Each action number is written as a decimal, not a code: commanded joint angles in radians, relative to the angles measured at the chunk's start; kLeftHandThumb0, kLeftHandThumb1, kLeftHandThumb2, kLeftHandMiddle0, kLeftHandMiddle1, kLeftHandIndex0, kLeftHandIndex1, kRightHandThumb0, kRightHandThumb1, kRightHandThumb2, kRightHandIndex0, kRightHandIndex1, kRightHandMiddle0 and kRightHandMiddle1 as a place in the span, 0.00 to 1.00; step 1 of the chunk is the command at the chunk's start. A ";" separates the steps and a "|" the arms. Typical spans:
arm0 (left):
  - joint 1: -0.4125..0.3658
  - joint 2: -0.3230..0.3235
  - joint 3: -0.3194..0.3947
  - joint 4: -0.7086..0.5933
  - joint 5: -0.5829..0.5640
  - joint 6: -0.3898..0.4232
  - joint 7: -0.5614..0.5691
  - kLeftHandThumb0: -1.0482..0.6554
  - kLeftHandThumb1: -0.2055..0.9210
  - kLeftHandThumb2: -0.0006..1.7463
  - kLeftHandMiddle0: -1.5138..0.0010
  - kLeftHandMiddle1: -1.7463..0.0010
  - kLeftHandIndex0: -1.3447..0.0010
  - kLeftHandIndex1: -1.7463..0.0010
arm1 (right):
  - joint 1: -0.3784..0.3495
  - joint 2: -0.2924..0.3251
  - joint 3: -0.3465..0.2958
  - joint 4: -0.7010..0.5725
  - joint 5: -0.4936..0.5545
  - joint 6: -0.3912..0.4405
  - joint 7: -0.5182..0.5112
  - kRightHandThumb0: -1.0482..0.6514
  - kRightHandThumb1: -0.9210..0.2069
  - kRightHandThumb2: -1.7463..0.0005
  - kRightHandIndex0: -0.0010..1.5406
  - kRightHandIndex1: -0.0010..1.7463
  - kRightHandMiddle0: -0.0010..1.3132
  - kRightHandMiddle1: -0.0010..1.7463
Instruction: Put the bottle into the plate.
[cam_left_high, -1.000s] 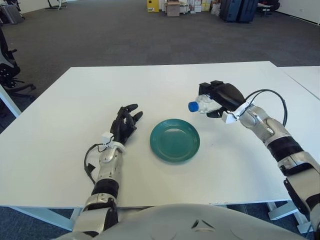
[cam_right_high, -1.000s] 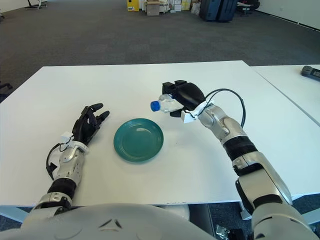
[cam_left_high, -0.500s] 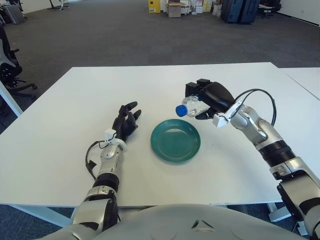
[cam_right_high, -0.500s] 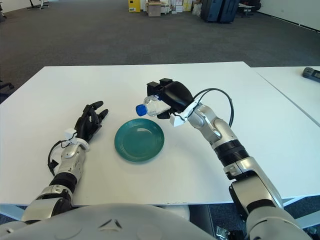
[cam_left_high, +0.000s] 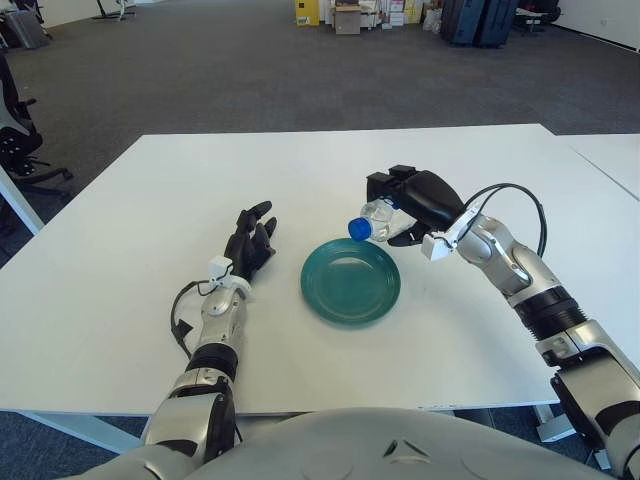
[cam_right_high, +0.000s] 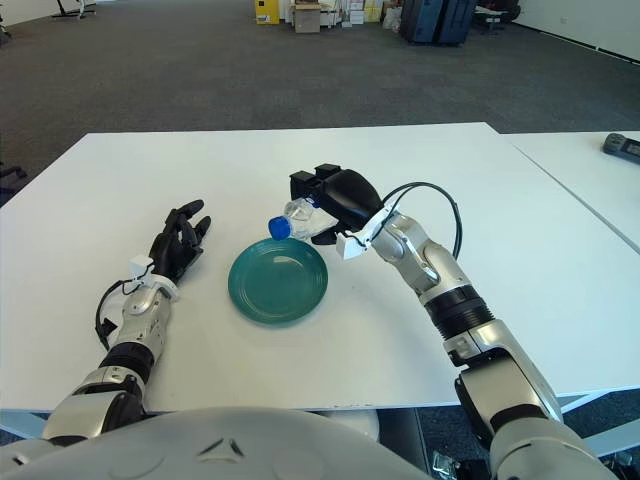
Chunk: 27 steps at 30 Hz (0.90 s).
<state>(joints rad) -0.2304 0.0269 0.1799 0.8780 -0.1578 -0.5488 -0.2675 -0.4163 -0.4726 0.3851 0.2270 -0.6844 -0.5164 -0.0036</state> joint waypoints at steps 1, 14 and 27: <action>0.044 -0.013 -0.002 0.040 0.003 0.053 0.020 0.12 1.00 0.58 0.76 0.98 1.00 0.56 | -0.021 0.021 0.003 0.001 -0.002 -0.008 0.000 0.92 0.66 0.15 0.47 1.00 0.70 1.00; 0.050 -0.022 -0.006 0.027 0.006 0.048 0.036 0.11 1.00 0.58 0.75 0.98 1.00 0.56 | 0.012 0.084 0.040 0.034 0.013 0.034 0.069 0.92 0.66 0.15 0.47 1.00 0.70 1.00; 0.051 -0.030 -0.005 0.018 -0.001 0.050 0.038 0.11 1.00 0.56 0.74 0.99 1.00 0.57 | 0.033 0.134 0.086 0.080 -0.002 0.068 0.100 0.92 0.66 0.15 0.47 1.00 0.73 1.00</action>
<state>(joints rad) -0.2260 0.0159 0.1792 0.8643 -0.1569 -0.5449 -0.2353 -0.3622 -0.3493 0.4767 0.3159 -0.6851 -0.4620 0.1014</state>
